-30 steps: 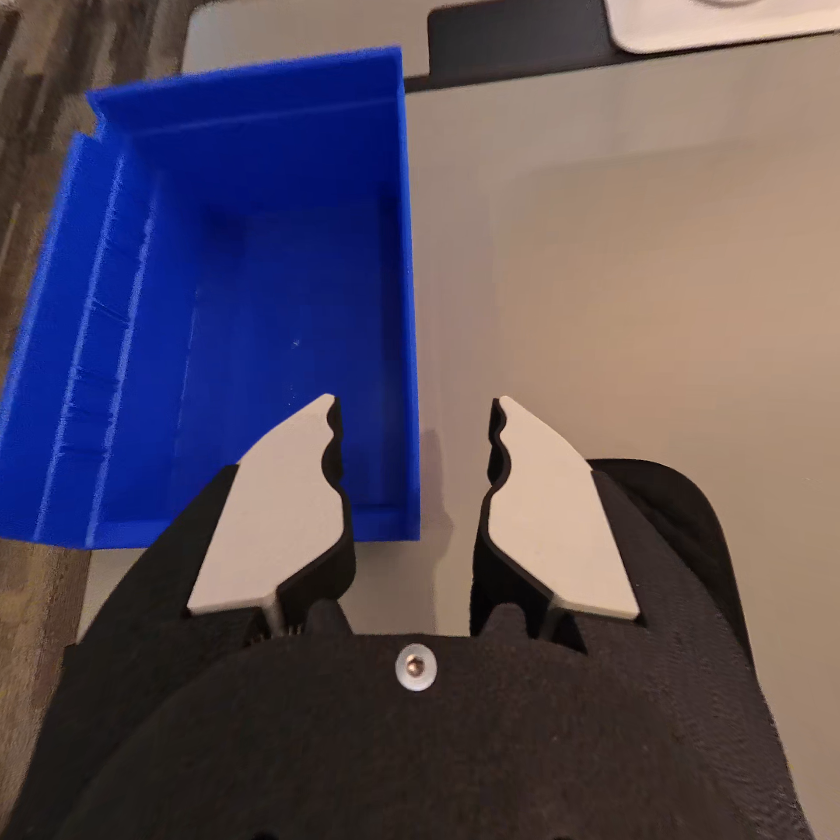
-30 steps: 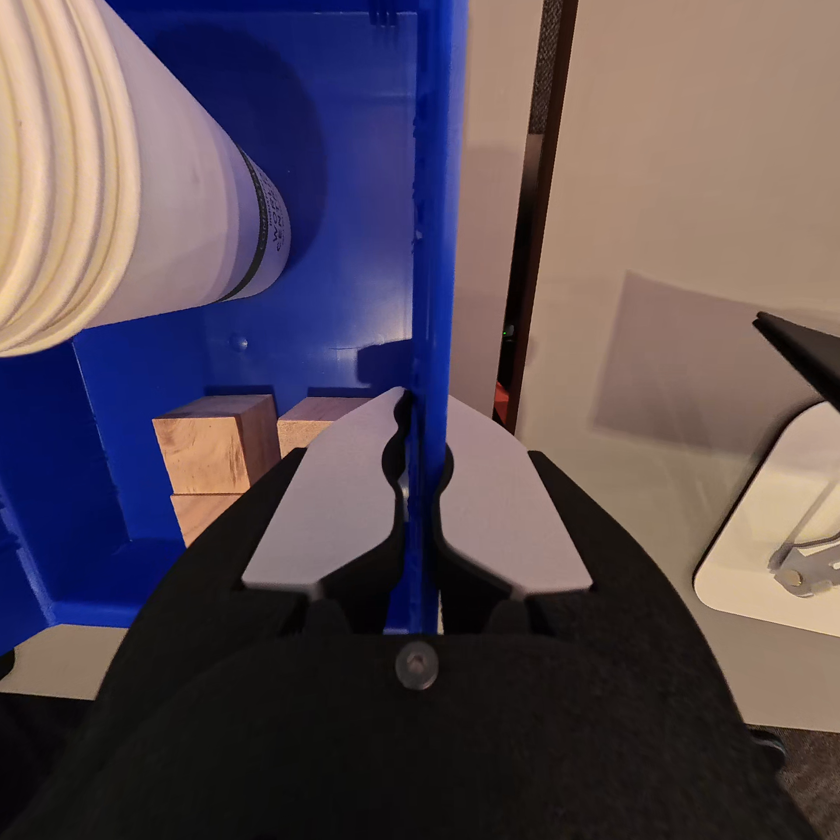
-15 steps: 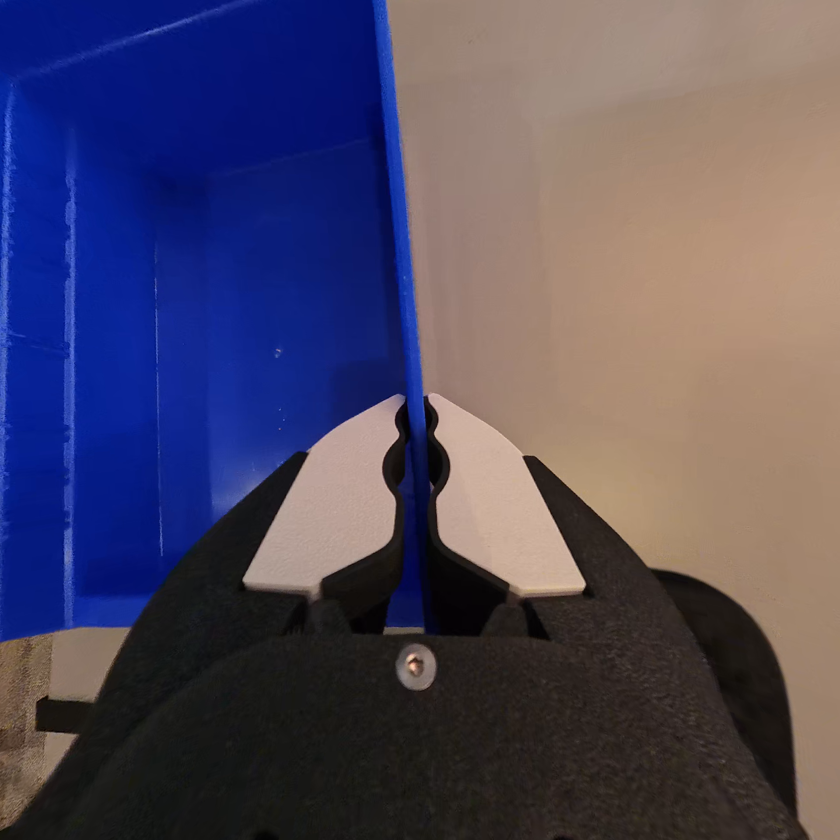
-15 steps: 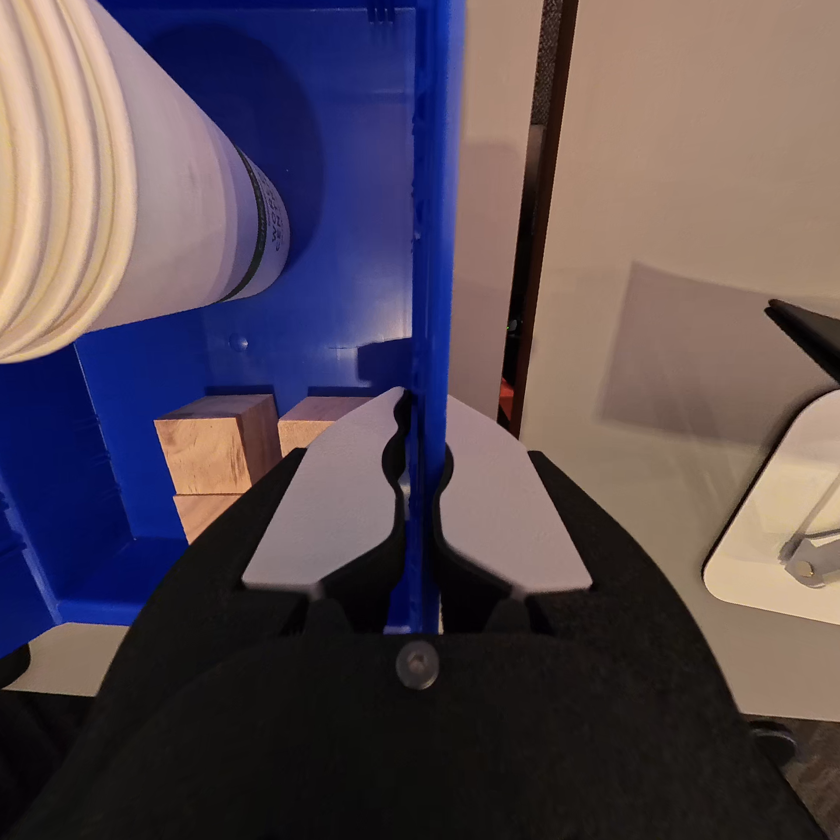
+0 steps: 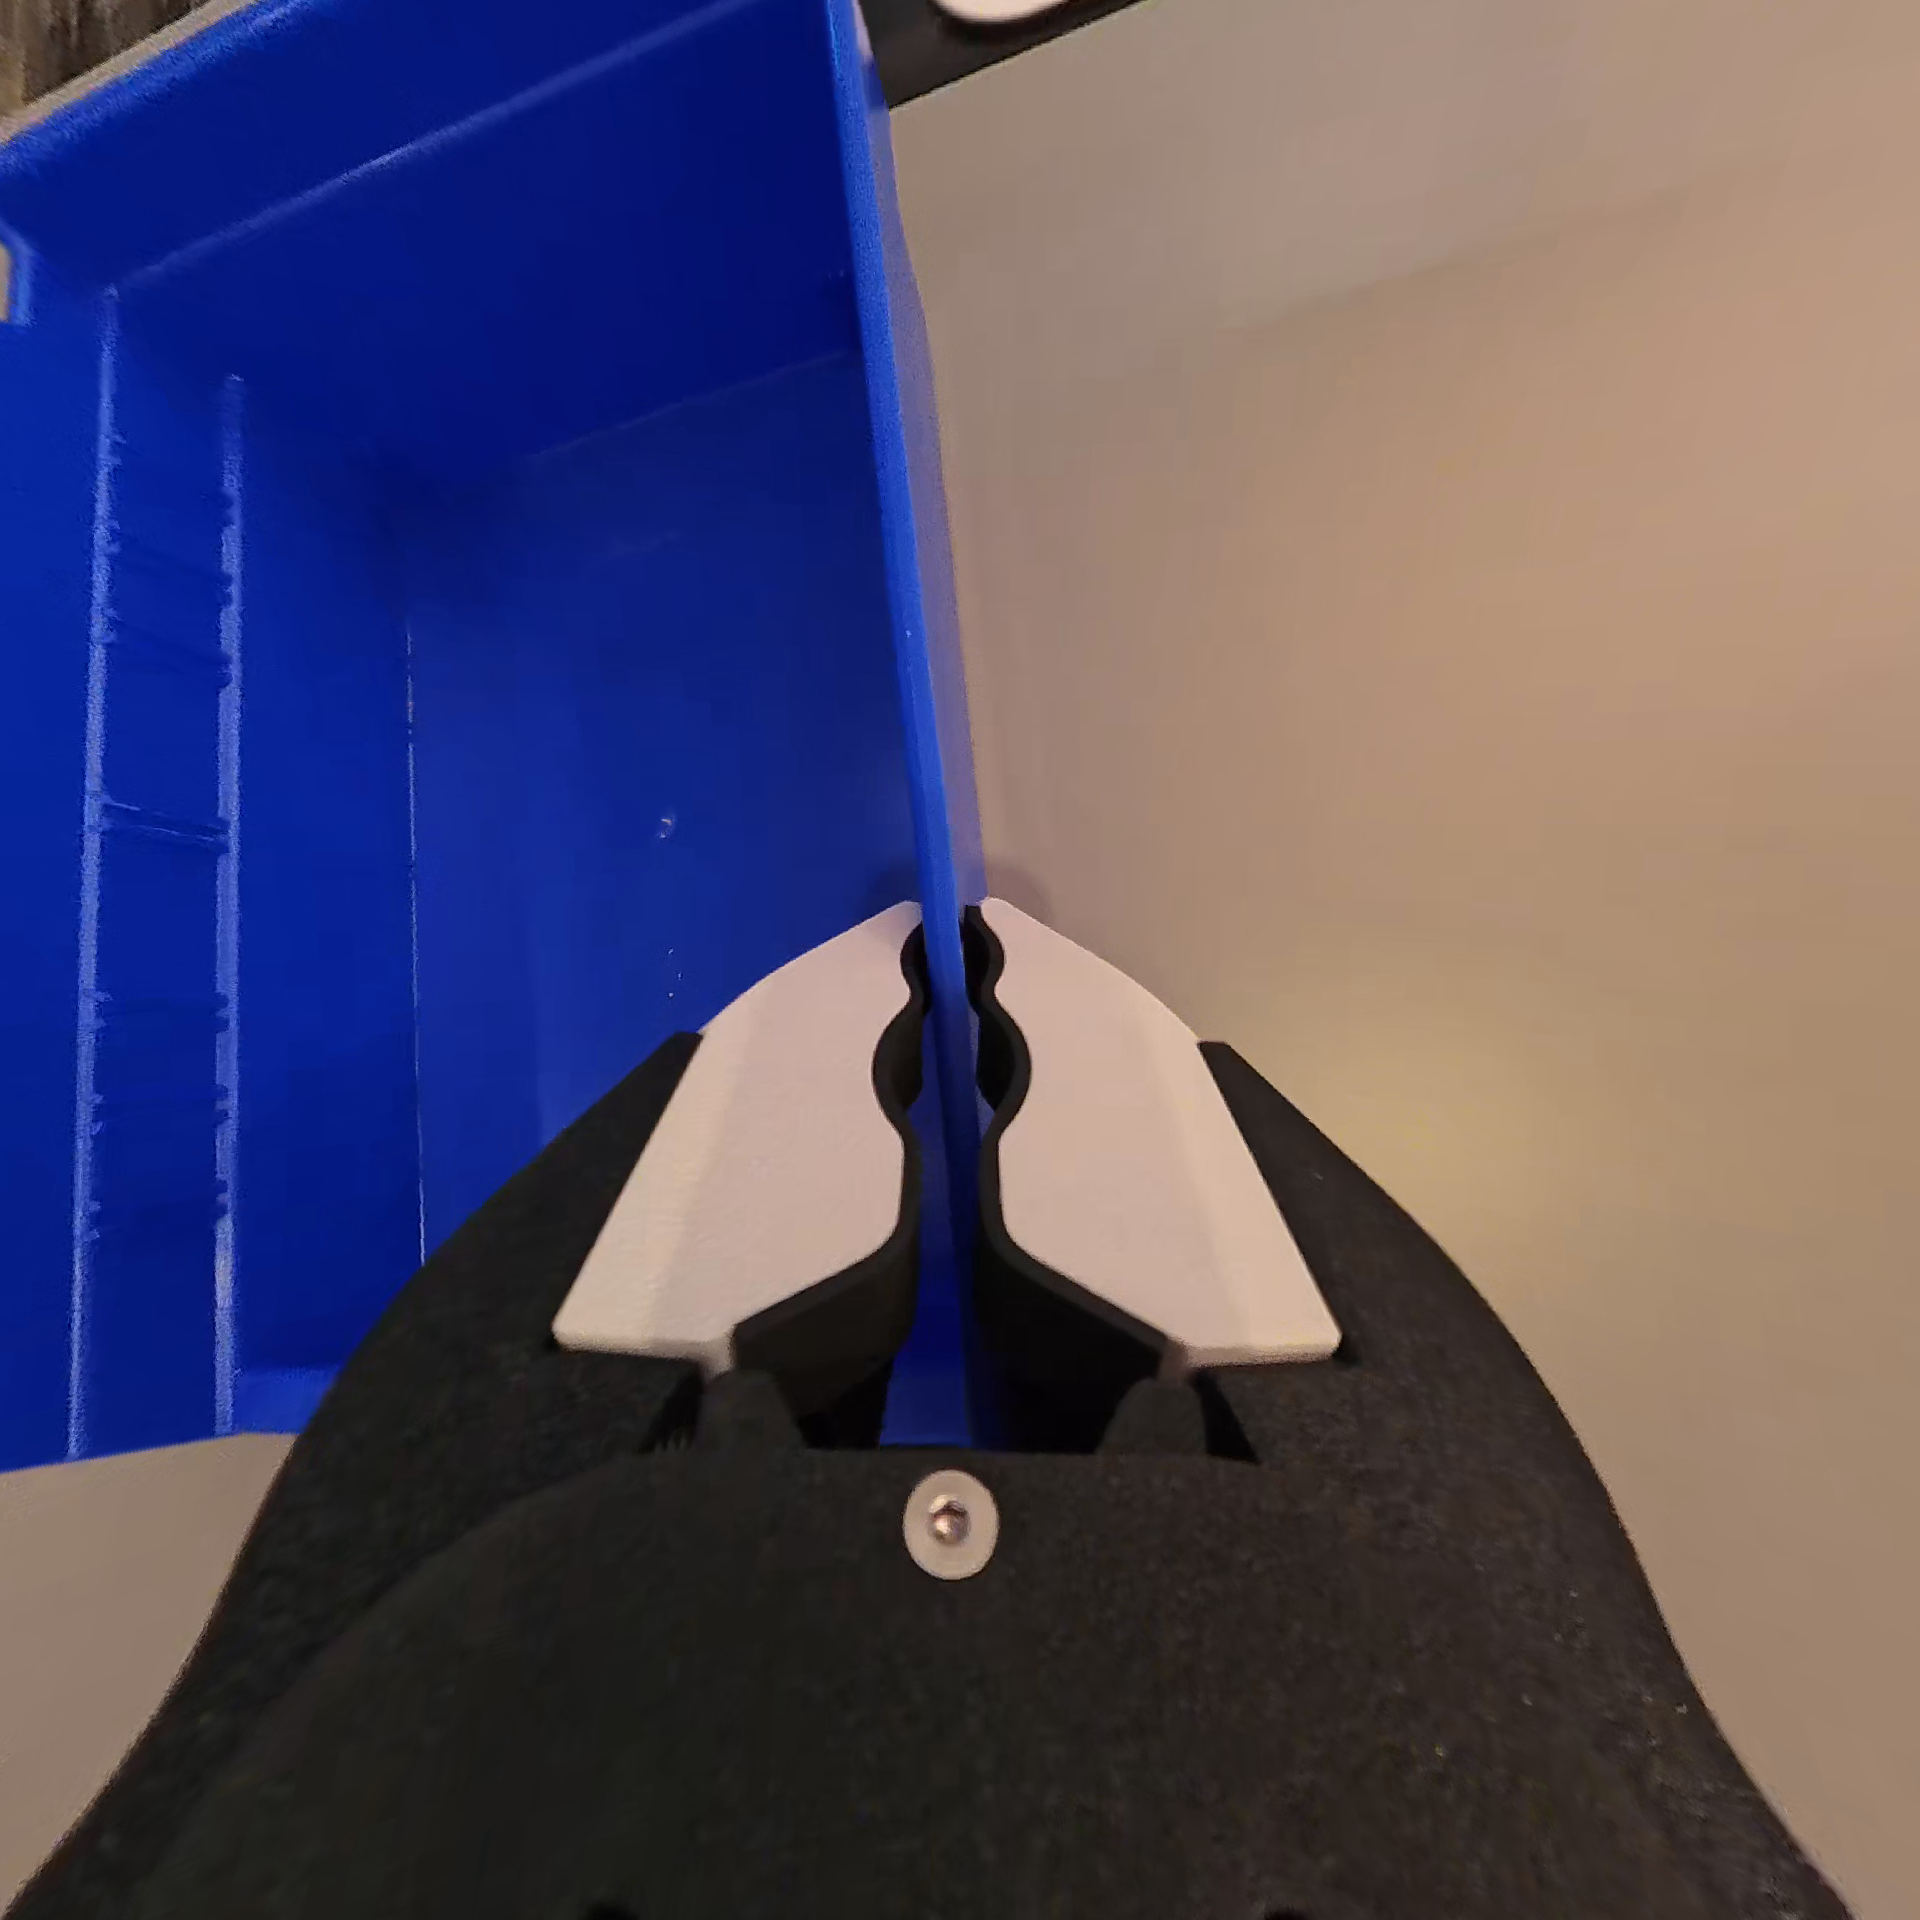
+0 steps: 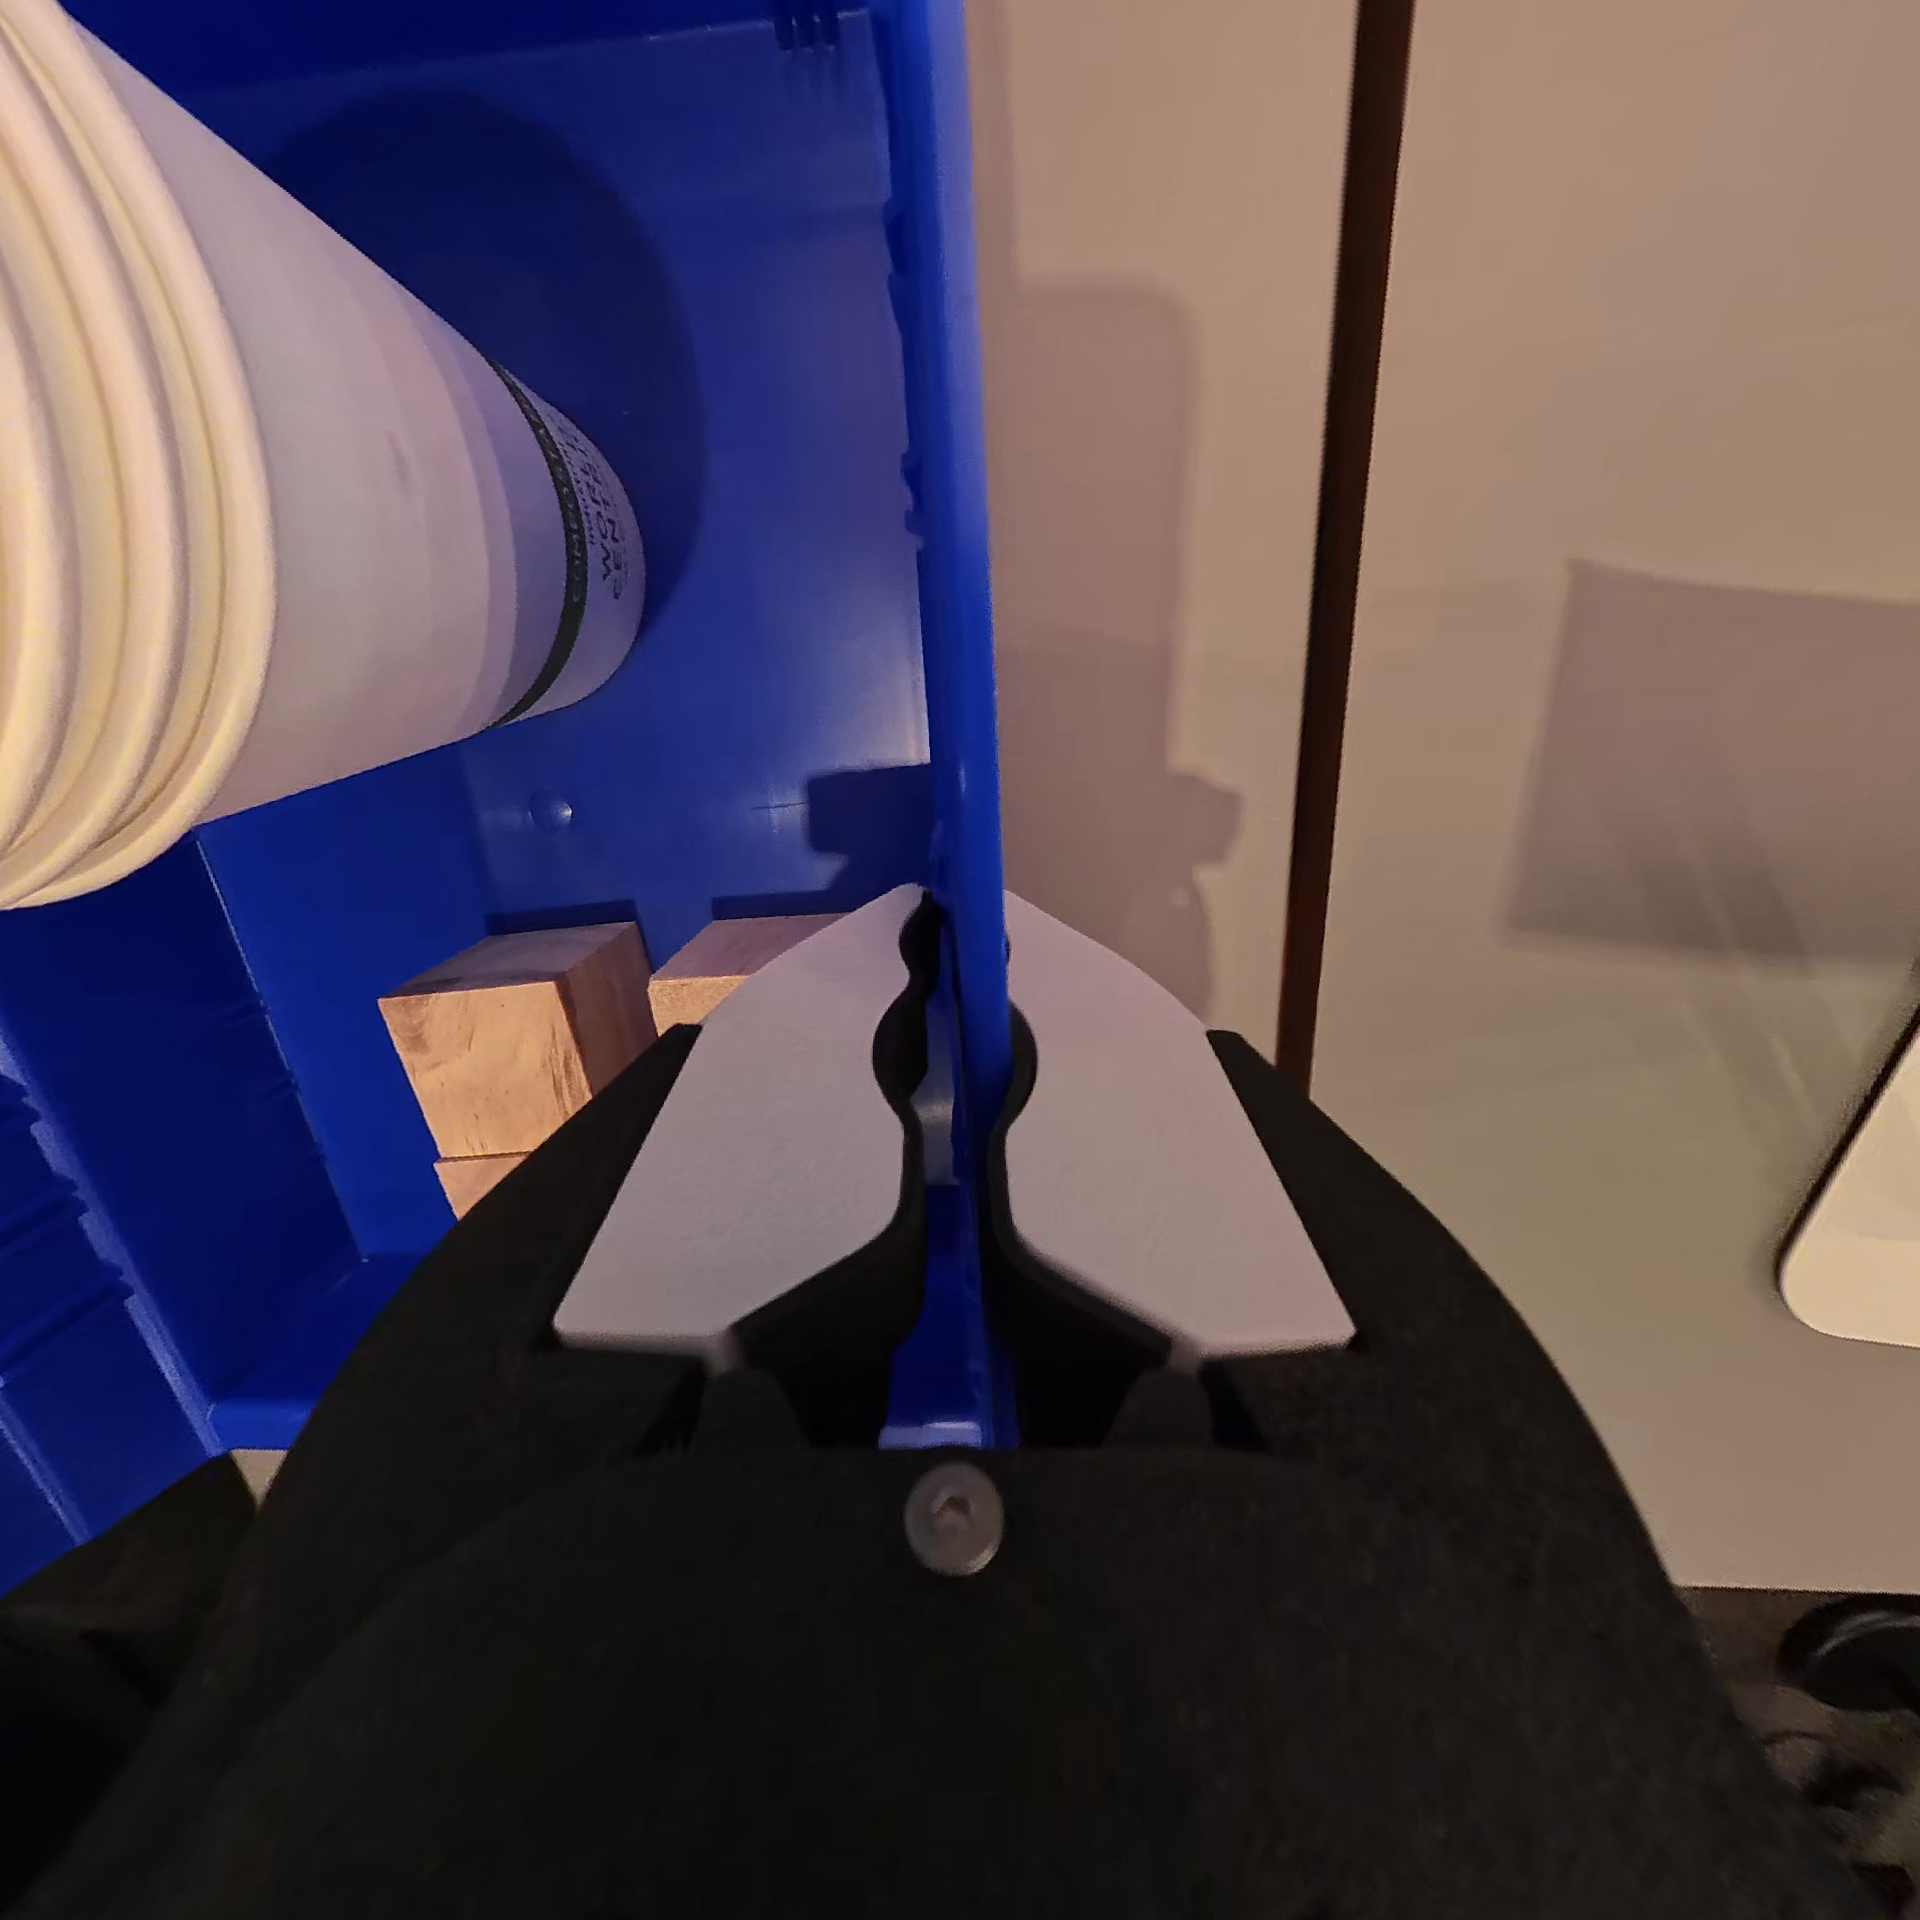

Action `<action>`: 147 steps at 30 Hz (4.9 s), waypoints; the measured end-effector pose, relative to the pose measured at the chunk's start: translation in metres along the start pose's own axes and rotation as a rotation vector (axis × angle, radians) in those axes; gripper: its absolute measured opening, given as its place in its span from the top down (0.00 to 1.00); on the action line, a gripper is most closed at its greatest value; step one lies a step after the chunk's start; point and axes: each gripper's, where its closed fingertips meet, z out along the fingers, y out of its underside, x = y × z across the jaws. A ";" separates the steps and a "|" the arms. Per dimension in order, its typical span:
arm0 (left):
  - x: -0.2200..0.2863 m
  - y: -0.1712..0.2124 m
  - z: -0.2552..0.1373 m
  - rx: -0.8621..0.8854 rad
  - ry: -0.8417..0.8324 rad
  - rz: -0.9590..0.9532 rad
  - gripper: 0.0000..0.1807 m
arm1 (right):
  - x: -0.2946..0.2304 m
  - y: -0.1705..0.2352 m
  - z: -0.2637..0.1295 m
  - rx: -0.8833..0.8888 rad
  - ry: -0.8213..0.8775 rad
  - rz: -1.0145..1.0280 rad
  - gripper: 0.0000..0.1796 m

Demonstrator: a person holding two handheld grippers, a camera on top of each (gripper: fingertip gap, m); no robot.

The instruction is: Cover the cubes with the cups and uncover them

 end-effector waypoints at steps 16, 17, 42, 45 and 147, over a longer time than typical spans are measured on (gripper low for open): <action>0.148 -0.014 -0.034 0.059 0.095 0.273 0.87 | -0.039 -0.006 0.004 -0.007 -0.006 0.025 0.97; 0.155 -0.015 -0.036 0.064 0.105 0.282 0.87 | -0.041 -0.006 0.004 -0.007 -0.004 0.028 0.97; 0.147 -0.018 -0.144 0.391 0.587 0.052 0.70 | -0.055 -0.005 0.007 -0.006 -0.145 0.089 0.97; 0.106 0.002 -0.152 0.410 0.550 0.014 0.72 | -0.056 -0.004 0.007 -0.004 -0.176 0.104 0.97; -0.272 0.164 -0.043 0.290 -0.071 -0.405 0.85 | -0.740 -0.079 -0.069 0.598 -0.154 -0.894 0.80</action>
